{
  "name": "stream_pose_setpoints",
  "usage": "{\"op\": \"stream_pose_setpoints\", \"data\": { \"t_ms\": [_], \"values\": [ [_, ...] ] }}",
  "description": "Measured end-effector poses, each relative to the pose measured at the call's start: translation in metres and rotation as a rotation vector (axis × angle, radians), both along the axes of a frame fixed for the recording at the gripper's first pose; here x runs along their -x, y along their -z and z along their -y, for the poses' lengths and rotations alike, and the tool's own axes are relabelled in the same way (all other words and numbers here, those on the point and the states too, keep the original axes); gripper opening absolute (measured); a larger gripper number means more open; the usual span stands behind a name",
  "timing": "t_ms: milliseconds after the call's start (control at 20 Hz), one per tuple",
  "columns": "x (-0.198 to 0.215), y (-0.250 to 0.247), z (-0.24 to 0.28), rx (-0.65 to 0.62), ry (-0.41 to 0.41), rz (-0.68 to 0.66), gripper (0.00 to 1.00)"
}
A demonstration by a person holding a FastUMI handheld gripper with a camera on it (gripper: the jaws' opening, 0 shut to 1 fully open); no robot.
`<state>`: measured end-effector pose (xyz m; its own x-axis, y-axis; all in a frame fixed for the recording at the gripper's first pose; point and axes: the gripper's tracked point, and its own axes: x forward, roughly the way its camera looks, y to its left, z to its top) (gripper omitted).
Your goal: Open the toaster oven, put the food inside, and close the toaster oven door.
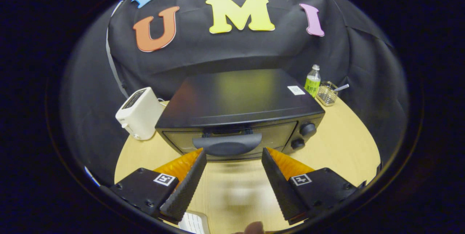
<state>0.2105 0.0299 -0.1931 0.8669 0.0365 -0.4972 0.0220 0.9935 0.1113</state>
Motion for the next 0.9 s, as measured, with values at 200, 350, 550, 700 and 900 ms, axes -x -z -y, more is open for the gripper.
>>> {"op": "stream_pose_setpoints", "data": {
  "t_ms": [200,350,550,700,900],
  "values": [
    [0.021,-0.046,0.001,0.001,-0.006,0.074,1.0],
    [0.046,-0.084,0.003,0.007,-0.01,0.148,1.0],
    [0.096,-0.13,0.004,0.015,-0.025,0.25,1.0],
    [0.133,-0.155,0.006,0.021,-0.026,0.316,1.0],
    [0.181,-0.172,0.007,0.005,-0.026,0.37,1.0]
  ]
}}
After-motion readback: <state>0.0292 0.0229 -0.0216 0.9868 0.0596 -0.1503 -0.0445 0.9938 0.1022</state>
